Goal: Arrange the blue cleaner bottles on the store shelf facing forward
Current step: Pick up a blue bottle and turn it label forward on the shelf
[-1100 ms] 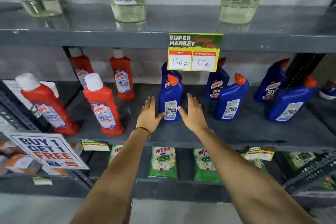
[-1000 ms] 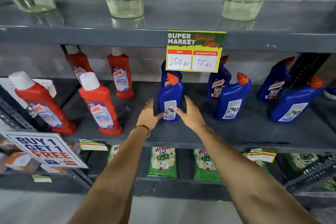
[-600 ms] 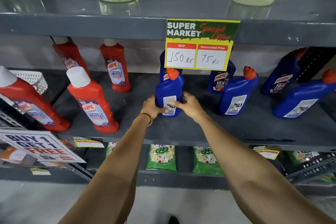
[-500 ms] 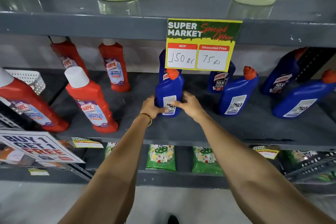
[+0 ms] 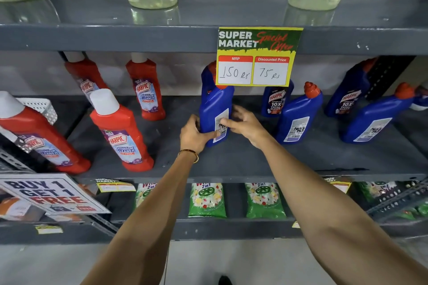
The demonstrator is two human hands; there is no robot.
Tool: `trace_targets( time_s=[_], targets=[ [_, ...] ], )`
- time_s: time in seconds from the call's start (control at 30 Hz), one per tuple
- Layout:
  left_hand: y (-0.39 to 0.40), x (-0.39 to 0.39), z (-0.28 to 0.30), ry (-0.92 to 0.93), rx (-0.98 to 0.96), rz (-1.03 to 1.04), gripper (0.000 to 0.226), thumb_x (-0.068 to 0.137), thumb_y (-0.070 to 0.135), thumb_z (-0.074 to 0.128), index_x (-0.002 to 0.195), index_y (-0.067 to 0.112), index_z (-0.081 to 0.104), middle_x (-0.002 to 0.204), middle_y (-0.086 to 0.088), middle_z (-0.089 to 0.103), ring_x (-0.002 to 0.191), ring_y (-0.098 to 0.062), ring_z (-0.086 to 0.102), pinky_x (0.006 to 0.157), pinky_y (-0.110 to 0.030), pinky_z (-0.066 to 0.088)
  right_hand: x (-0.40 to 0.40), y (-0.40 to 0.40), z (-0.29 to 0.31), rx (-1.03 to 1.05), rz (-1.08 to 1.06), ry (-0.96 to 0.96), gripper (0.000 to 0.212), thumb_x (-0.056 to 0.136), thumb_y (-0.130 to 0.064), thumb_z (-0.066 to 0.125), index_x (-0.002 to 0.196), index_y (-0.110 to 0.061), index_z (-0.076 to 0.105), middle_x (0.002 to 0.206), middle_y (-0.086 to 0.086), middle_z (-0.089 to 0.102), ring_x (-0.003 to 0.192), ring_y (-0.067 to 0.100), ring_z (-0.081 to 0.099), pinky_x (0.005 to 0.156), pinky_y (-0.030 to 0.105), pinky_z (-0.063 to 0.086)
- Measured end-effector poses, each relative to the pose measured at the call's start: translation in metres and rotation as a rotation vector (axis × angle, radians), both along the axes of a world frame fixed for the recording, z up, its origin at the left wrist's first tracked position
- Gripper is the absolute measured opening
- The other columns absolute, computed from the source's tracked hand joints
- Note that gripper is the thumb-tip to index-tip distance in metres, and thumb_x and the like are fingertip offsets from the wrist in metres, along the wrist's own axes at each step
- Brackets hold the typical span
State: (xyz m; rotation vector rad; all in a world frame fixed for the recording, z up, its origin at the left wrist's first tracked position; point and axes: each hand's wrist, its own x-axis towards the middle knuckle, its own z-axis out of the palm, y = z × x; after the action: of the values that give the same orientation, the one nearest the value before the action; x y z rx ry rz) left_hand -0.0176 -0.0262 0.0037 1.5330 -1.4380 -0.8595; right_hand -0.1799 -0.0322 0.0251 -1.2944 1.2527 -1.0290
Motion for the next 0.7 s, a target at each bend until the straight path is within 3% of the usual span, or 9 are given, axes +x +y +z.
trace_targets(
  time_s=[0.1, 0.27, 0.37, 0.47, 0.6, 0.7],
  targets=[
    [0.005, -0.009, 0.003, -0.085, -0.065, 0.08, 0.049, 0.057, 0.029, 0.084, 0.082, 0.011, 0.046, 0.086, -0.007, 0.066, 0.074, -0.024, 0.06, 0.064, -0.033, 0.05, 0.009, 0.003, -0.002, 0.014, -0.031, -0.023, 0.067, 0.073, -0.019, 0.077, 0.131, -0.025, 0.044, 0.103, -0.018, 0.059, 0.105, 0.009, 0.059, 0.093, 0.035, 0.051],
    [0.014, -0.015, 0.007, -0.242, -0.152, 0.111, 0.045, 0.064, 0.035, 0.078, 0.088, 0.011, 0.049, 0.09, -0.006, 0.066, 0.076, -0.026, 0.062, 0.063, -0.03, 0.045, 0.026, 0.007, -0.003, -0.027, -0.074, -0.079, 0.064, 0.066, -0.023, 0.081, 0.12, -0.025, 0.048, 0.11, -0.005, 0.064, 0.108, 0.016, 0.062, 0.093, 0.039, 0.054],
    [0.014, -0.004, 0.007, -0.24, -0.167, 0.0, 0.047, 0.062, 0.037, 0.08, 0.09, 0.012, 0.053, 0.087, 0.0, 0.065, 0.074, -0.02, 0.06, 0.063, -0.03, 0.048, 0.023, 0.007, 0.001, -0.018, -0.068, -0.067, 0.066, 0.063, -0.03, 0.082, 0.12, -0.024, 0.049, 0.116, -0.001, 0.065, 0.109, 0.019, 0.063, 0.094, 0.044, 0.053],
    [0.008, 0.018, 0.013, 0.032, -0.048, -0.214, 0.04, 0.063, 0.022, 0.083, 0.095, 0.012, 0.061, 0.089, 0.0, 0.066, 0.084, -0.019, 0.064, 0.077, -0.031, 0.055, 0.019, 0.01, 0.003, -0.021, -0.055, -0.092, 0.065, 0.067, -0.026, 0.08, 0.124, -0.019, 0.05, 0.119, 0.002, 0.065, 0.109, 0.019, 0.063, 0.09, 0.041, 0.055],
    [-0.001, 0.04, 0.01, 0.395, 0.239, -0.355, 0.029, 0.083, 0.015, 0.065, 0.112, 0.015, 0.061, 0.106, 0.0, 0.065, 0.103, -0.016, 0.06, 0.103, -0.037, 0.044, 0.016, 0.013, 0.005, 0.003, -0.027, -0.142, 0.059, 0.071, -0.024, 0.078, 0.123, -0.018, 0.052, 0.122, 0.004, 0.065, 0.11, 0.019, 0.064, 0.092, 0.042, 0.055],
    [-0.002, 0.044, 0.002, 0.646, 0.484, -0.418, 0.027, 0.093, 0.021, 0.051, 0.118, 0.013, 0.056, 0.115, -0.005, 0.062, 0.102, -0.015, 0.06, 0.1, -0.036, 0.047, 0.014, 0.015, 0.009, 0.032, 0.024, -0.165, 0.048, 0.074, -0.023, 0.075, 0.117, -0.023, 0.056, 0.12, 0.004, 0.066, 0.108, 0.022, 0.065, 0.093, 0.043, 0.054]
  ],
)
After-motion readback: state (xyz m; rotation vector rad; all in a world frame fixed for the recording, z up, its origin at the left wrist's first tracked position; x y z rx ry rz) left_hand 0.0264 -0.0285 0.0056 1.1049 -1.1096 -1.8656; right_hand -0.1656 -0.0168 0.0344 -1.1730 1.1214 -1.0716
